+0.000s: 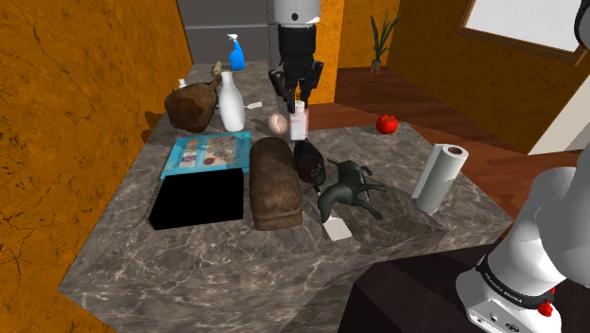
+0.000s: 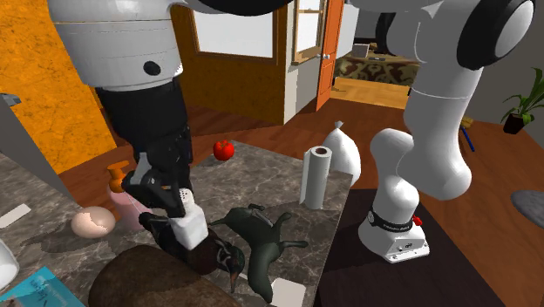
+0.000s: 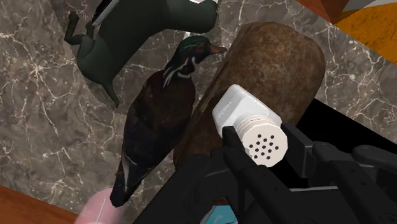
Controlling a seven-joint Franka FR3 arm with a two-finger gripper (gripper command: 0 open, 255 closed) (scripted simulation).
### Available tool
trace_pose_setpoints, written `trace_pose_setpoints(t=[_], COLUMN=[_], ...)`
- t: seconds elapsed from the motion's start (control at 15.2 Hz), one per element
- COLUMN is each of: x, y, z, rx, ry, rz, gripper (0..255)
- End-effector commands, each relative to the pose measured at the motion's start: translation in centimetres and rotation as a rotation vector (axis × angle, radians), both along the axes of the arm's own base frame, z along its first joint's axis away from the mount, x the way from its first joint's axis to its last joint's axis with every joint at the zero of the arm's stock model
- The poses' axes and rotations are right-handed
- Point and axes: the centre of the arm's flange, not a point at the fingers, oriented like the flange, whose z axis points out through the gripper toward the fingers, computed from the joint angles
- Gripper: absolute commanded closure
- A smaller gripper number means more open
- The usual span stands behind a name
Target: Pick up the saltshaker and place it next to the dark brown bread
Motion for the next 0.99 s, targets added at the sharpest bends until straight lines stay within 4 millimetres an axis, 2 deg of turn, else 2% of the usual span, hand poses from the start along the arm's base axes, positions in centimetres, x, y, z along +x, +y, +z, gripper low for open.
trace_pose_setpoints(t=[0.0, 0.86, 0.92], x=[0.0, -0.2, -0.2], y=[2.4, 19.9, 19.9], z=[-0.2, -0.2, -0.7], rx=[0.0, 0.0, 0.0], ry=[0.0, 0.0, 0.0], rz=[-0.002, -0.002, -0.002], gripper=[255, 255, 255])
